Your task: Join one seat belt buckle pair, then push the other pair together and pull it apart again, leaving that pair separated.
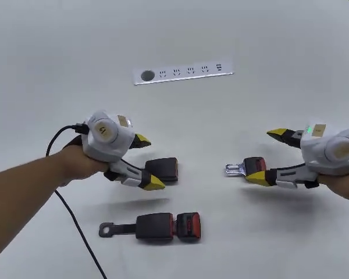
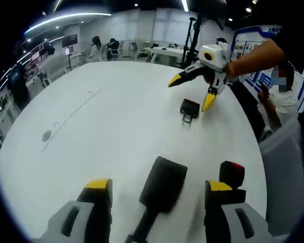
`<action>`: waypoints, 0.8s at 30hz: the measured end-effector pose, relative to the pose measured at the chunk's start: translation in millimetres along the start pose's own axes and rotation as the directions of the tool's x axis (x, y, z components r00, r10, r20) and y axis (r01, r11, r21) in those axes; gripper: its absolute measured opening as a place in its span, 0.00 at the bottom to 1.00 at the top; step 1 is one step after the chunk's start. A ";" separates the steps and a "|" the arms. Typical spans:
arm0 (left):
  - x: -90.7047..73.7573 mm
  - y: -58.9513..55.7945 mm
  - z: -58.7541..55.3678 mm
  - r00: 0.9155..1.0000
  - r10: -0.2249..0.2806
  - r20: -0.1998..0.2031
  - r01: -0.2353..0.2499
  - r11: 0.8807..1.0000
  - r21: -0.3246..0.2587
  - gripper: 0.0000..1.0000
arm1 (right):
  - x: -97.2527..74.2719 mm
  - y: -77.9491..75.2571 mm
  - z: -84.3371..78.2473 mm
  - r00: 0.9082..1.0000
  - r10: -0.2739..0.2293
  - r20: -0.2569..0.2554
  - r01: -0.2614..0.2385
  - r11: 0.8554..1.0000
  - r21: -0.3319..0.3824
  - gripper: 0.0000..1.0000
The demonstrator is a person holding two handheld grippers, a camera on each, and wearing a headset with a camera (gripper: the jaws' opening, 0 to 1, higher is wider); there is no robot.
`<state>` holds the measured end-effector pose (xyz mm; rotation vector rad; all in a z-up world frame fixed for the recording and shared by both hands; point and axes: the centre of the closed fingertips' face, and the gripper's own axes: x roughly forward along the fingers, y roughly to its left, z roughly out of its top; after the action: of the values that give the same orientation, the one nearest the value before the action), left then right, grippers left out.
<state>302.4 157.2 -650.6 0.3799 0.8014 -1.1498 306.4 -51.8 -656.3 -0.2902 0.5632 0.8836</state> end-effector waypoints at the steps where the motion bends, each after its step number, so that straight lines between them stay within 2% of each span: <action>1: -2.5 1.8 -1.7 1.000 0.013 0.005 -0.013 1.000 -0.014 0.80 | -1.0 0.2 1.9 1.000 -0.012 0.011 0.012 1.000 0.018 0.76; 4: -15.9 6.0 2.6 0.995 0.091 0.051 -0.088 0.995 -0.046 0.84 | -7.1 2.5 8.4 0.996 -0.076 0.037 0.074 0.996 0.050 0.79; 6: -22.7 7.2 0.5 0.989 0.129 0.074 -0.122 0.989 -0.085 0.88 | -10.3 4.8 11.7 0.993 -0.112 0.046 0.108 0.991 0.078 0.81; 7: -26.8 8.2 0.9 0.985 0.149 0.085 -0.140 0.985 -0.099 0.89 | -11.1 5.6 13.0 0.991 -0.124 0.050 0.120 0.989 0.091 0.84; 9: -37.7 11.2 -1.3 0.972 0.207 0.109 -0.189 0.970 -0.156 0.91 | -13.8 8.9 16.4 0.986 -0.155 0.060 0.149 0.985 0.088 0.86; 11: -44.3 9.7 -5.9 0.966 0.228 0.125 -0.201 0.958 -0.203 0.92 | -17.5 14.9 21.3 0.982 -0.176 0.069 0.169 0.980 0.105 0.86; 13: -51.7 6.9 -4.9 0.958 0.248 0.144 -0.213 0.952 -0.219 0.94 | -20.0 18.2 24.2 0.978 -0.196 0.076 0.187 0.976 0.113 0.87; 14: -57.6 8.1 -6.6 0.949 0.275 0.153 -0.235 0.943 -0.234 0.94 | -20.6 18.7 25.0 0.975 -0.207 0.079 0.197 0.973 0.121 0.87; 17: -67.1 6.3 -13.8 0.942 0.302 0.148 -0.255 0.928 -0.272 0.96 | -25.1 26.9 30.7 0.971 -0.221 0.088 0.209 0.970 0.126 0.88; 18: -72.7 3.4 -14.2 0.936 0.317 0.154 -0.267 0.923 -0.279 0.97 | -29.7 32.3 35.8 0.969 -0.230 0.094 0.217 0.968 0.129 0.88; 20: -79.3 0.6 -15.7 0.925 0.339 0.172 -0.280 0.914 -0.293 0.97 | -31.6 34.2 35.6 0.964 -0.247 0.100 0.231 0.962 0.146 0.90; 22: -84.2 -1.6 -26.0 0.918 0.361 0.165 -0.295 0.899 -0.323 0.97 | -35.9 40.2 38.3 0.959 -0.263 0.109 0.246 0.958 0.147 0.92; 24: -89.5 -4.7 -29.7 0.911 0.376 0.171 -0.307 0.893 -0.329 0.97 | -40.5 46.2 40.3 0.956 -0.271 0.110 0.254 0.955 0.152 0.93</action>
<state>271.2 233.5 -604.6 0.1254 0.6560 -0.7100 263.1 -31.2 -600.5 -0.1763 0.4493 0.5977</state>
